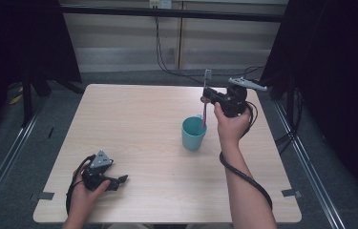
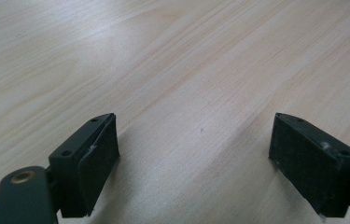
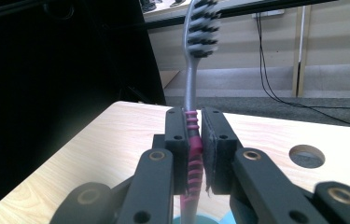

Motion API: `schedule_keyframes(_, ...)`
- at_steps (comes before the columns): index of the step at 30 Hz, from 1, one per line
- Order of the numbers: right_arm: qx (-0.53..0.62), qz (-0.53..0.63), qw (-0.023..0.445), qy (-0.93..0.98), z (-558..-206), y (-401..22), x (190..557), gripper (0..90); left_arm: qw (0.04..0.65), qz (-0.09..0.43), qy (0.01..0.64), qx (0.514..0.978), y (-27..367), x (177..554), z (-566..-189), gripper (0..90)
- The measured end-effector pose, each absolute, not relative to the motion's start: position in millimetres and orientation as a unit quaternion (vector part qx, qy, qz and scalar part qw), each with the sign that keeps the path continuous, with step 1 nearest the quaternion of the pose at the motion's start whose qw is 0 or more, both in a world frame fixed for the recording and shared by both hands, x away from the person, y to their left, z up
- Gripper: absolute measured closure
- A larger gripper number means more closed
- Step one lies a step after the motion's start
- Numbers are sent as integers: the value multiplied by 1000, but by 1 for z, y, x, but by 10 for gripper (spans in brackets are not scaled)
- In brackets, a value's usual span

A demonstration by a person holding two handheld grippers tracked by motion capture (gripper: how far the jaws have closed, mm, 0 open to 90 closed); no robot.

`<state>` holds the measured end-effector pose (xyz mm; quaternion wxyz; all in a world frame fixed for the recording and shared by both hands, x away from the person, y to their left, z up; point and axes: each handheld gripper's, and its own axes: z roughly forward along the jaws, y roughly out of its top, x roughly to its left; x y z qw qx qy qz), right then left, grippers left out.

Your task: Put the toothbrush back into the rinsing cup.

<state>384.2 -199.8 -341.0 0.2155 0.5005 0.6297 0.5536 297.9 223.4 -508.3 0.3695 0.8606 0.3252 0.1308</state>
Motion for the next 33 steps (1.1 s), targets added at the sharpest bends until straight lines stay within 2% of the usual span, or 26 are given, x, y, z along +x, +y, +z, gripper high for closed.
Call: schedule_keyframes(33,486,539,220,651,-381,-177,400,815,368,131,326,861,223,298,-508,154)
